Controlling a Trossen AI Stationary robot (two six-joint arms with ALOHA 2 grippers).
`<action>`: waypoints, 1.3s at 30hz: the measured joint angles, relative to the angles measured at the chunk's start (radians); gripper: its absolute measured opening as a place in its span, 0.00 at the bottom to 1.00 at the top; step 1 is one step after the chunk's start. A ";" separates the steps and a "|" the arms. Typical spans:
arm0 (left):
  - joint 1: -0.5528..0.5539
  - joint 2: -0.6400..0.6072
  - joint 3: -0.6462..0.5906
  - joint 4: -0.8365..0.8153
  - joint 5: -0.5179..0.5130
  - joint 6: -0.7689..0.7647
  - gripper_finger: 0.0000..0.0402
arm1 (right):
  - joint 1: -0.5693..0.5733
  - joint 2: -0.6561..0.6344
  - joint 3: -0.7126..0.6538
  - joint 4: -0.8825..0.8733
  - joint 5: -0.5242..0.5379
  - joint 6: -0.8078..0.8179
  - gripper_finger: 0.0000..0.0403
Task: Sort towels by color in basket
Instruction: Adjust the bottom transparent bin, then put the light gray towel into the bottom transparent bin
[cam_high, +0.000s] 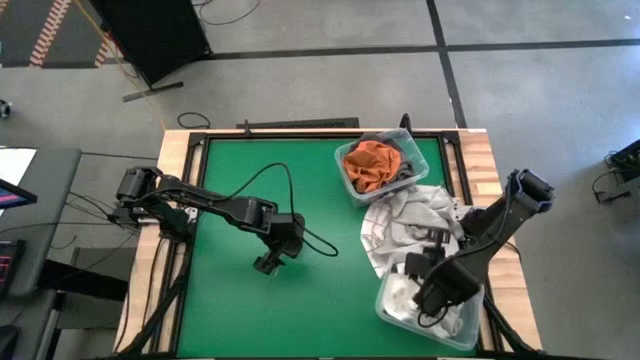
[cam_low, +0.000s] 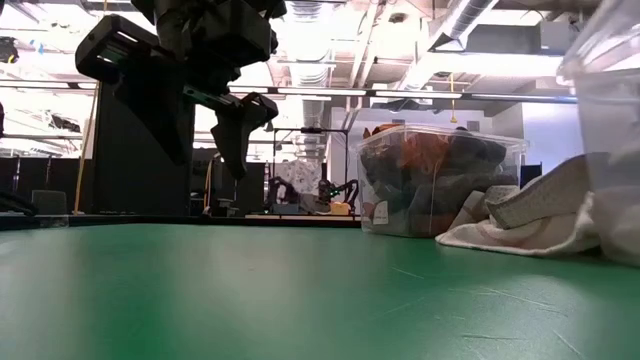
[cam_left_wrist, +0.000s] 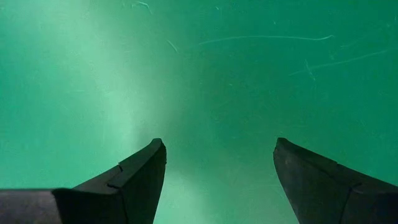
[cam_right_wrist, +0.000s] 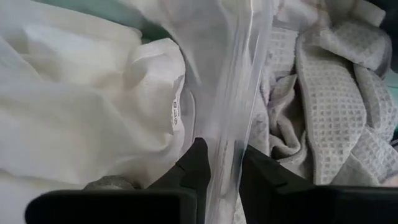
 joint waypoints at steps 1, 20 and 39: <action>0.000 0.000 0.000 0.000 0.000 0.000 0.71 | 0.009 0.000 0.000 0.009 -0.002 0.000 0.23; 0.000 0.000 0.001 0.053 0.000 0.001 0.71 | 0.057 0.005 0.009 0.094 -0.028 -0.060 0.38; 0.017 0.059 0.004 0.639 0.052 0.124 0.71 | -0.008 0.003 0.310 -0.005 0.140 0.049 0.73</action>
